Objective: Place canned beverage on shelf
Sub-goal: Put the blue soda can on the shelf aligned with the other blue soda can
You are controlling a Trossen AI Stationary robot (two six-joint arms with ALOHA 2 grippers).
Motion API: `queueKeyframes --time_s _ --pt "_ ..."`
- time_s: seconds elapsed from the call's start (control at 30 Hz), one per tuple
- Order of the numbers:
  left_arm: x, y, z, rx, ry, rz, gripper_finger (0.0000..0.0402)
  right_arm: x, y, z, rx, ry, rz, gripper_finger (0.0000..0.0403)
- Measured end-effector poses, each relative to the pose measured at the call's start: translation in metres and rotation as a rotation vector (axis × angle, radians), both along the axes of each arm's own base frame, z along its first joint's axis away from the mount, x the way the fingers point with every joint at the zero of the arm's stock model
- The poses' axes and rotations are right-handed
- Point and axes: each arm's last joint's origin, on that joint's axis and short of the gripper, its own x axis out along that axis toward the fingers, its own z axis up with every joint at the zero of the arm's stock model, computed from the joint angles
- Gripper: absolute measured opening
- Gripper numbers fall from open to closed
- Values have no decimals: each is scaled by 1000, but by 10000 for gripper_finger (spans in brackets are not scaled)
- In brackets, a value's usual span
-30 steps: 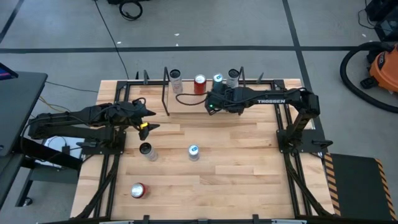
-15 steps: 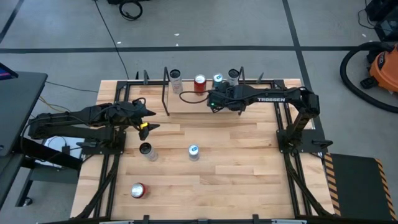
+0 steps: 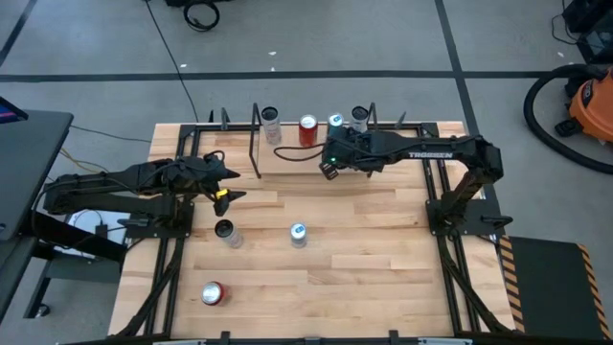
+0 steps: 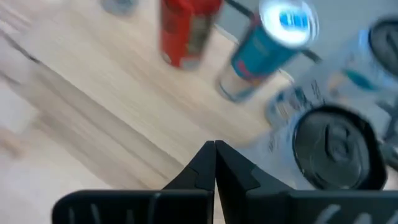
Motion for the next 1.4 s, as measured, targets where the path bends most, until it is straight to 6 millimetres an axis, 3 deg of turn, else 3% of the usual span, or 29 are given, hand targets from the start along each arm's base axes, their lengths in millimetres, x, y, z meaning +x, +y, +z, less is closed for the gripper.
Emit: queueKeyframes --time_s 0.33,0.6,0.7,0.9,1.4 --pt "0 0 0 -11 -4 8 311 4 18 30 -77 -177 166 13" --pt "0 0 0 -12 -4 8 311 7 26 30 6 -201 245 11" --pt "0 0 0 -12 -4 8 311 9 34 29 80 -225 312 17" --pt "0 0 0 -12 -4 8 311 20 50 26 69 -214 503 31" --pt "0 0 0 -10 -7 7 311 30 87 35 81 -317 758 146"
